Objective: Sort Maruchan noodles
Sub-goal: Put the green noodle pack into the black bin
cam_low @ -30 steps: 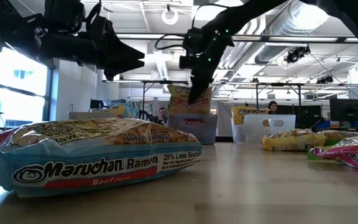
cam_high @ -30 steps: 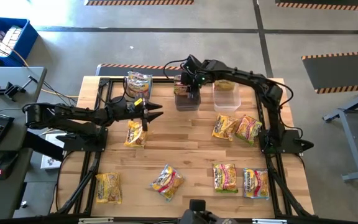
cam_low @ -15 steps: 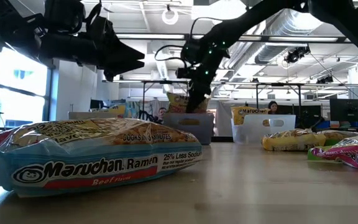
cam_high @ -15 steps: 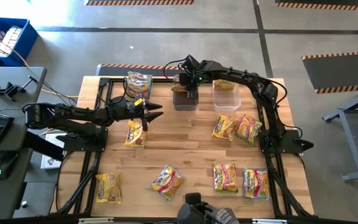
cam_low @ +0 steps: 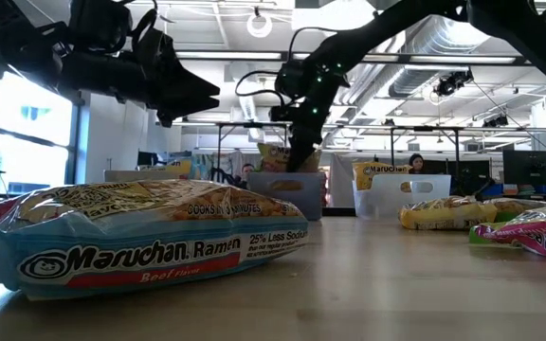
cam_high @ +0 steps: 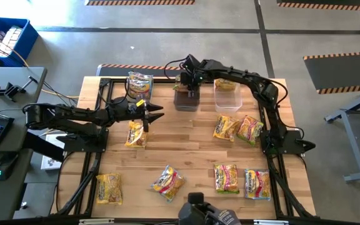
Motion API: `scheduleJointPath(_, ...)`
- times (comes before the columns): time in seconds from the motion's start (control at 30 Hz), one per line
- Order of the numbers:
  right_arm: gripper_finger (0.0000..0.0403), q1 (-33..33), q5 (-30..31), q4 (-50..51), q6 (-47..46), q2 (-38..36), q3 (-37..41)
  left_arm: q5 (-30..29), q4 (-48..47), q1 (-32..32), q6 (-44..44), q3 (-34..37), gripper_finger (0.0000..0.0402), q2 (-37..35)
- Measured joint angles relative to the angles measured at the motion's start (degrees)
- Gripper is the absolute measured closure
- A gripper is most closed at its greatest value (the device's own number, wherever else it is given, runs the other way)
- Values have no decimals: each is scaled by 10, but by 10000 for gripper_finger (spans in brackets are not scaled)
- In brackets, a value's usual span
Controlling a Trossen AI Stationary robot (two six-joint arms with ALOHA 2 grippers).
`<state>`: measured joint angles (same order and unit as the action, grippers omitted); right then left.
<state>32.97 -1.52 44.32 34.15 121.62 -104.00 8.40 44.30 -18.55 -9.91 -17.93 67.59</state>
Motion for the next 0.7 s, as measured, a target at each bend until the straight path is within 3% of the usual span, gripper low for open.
scheduleJointPath(0.3,322,0,1,78,-22,0,-50,0,0,0,0,0,243,0)
scheduleJointPath(0.7,322,4,15,67,-22,39,-41,0,-5,0,-3,0,243,0)
